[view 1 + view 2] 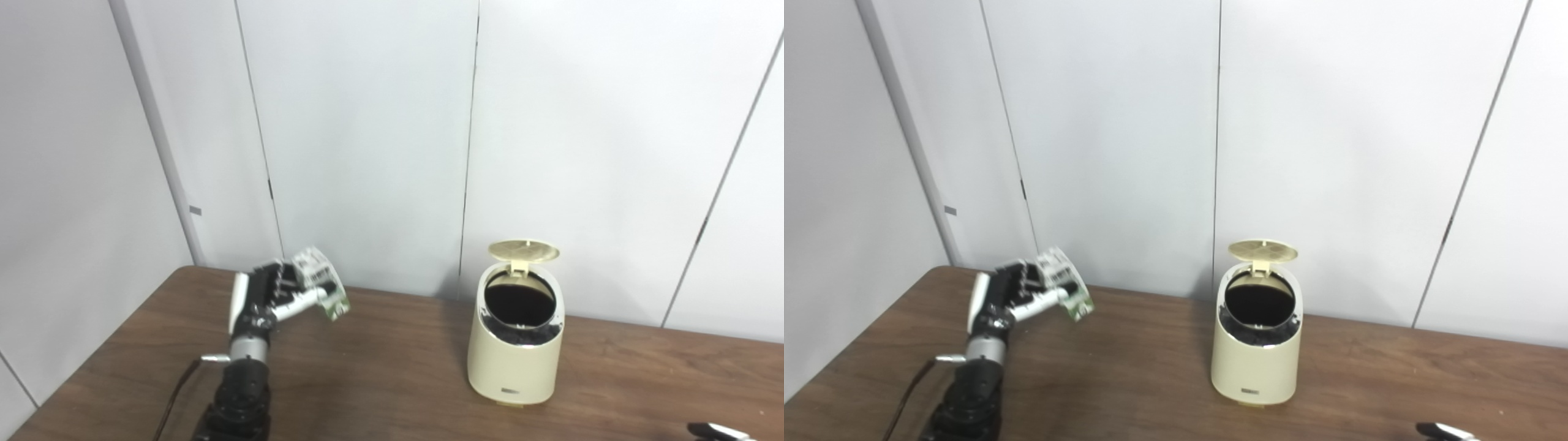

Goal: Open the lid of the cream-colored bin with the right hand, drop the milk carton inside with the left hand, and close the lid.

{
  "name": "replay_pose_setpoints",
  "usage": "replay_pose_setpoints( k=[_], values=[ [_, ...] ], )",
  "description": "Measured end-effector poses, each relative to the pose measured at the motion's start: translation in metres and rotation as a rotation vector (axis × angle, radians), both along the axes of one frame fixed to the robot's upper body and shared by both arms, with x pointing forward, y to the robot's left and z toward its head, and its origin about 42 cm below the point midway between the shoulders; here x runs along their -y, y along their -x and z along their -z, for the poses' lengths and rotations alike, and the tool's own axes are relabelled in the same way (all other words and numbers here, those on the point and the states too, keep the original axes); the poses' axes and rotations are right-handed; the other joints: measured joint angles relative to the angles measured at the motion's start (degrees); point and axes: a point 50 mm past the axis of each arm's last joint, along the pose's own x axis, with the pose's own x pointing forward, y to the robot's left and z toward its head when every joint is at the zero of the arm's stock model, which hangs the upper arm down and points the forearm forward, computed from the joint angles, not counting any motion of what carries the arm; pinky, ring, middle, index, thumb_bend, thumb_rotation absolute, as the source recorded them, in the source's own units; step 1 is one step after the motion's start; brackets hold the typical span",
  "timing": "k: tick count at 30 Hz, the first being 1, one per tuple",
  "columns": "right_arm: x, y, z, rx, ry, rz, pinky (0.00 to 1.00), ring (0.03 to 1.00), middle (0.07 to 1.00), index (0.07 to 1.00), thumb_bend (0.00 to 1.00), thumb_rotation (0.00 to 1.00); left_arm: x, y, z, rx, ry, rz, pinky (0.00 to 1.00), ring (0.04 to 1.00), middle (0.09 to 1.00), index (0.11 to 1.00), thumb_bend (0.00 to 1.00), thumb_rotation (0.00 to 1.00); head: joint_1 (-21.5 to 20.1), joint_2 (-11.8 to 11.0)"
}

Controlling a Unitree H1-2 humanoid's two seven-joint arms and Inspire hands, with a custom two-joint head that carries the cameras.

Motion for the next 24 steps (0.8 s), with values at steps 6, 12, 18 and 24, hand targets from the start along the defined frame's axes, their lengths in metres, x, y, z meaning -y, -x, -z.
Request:
replay_pose_setpoints(
  k=[6,12,18,24],
  values=[
    [-0.016,-0.006,0.001,-0.031,0.000,0.050,0.44,0.602,0.663,0.649,0.20,0.17,0.031,0.016,-0.037,0.185,0.012,0.103,0.30,0.366,0.465,0.487,0.52,0.00,-3.2,0.5],
    [-0.018,-0.010,0.001,-0.035,-0.001,0.072,0.49,0.634,0.672,0.655,0.27,0.01,0.055,0.026,-0.033,0.233,-0.011,0.186,0.37,0.401,0.479,0.482,0.52,0.00,-5.4,0.7],
    [-0.020,-0.014,0.002,-0.039,-0.004,0.084,0.54,0.657,0.685,0.658,0.28,0.00,0.076,0.034,-0.046,0.344,-0.088,0.247,0.34,0.382,0.477,0.482,0.52,0.00,-6.0,0.4],
    [-0.025,-0.019,0.002,-0.028,-0.023,0.087,0.55,0.661,0.693,0.673,0.29,0.06,0.108,0.030,-0.060,0.442,-0.087,0.330,0.24,0.297,0.451,0.496,0.52,0.00,-6.9,0.3]
  ],
)
